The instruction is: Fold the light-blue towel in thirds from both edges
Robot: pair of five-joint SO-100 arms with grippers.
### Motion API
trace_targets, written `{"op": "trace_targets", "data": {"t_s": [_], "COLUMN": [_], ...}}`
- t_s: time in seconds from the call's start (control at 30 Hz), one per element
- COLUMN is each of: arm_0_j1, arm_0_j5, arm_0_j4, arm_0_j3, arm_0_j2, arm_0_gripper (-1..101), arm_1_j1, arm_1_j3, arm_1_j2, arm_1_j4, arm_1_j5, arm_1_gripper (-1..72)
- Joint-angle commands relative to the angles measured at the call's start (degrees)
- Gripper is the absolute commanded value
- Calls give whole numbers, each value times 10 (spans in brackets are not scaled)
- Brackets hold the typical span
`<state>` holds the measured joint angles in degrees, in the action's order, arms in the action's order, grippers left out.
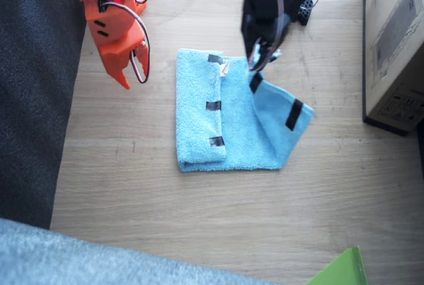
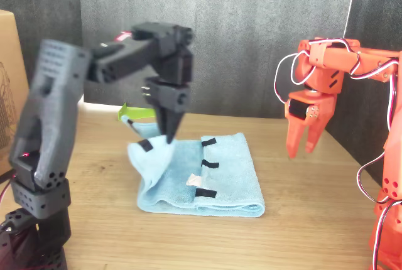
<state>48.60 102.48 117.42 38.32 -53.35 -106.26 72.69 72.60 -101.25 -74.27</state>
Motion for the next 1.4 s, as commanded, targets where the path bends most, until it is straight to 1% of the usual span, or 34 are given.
{"op": "trace_targets", "data": {"t_s": [0.0,0.37,0.53,0.57,0.63,0.67,0.73,0.8,0.93,1.2,1.37], "arm_0_j1": [-26,-103,-120,-121,-120,-118,-115,-112,-109,-104,-109], "arm_0_j5": [13,20,22,25,28,32,37,45,54,75,100], "arm_0_j4": [8,10,10,10,10,11,11,11,12,13,13], "arm_0_j3": [-55,-108,-134,-138,-146,-150,-156,-161,-163,-148,-195], "arm_0_j2": [11,83,126,130,133,133,133,129,117,70,80], "arm_0_gripper": [-3,-3,-3,14,149,194,253,286,323,337,360], "arm_1_j1": [5,14,11,11,14,15,18,19,19,15,11], "arm_1_j3": [15,63,80,83,90,92,98,103,114,121,137], "arm_1_j2": [60,85,98,102,110,112,118,123,135,163,192], "arm_1_j4": [0,21,25,25,25,25,25,26,27,16,8], "arm_1_j5": [2,7,5,6,7,7,8,9,8,5,-2], "arm_1_gripper": [260,266,268,269,271,272,272,273,274,274,274]}}
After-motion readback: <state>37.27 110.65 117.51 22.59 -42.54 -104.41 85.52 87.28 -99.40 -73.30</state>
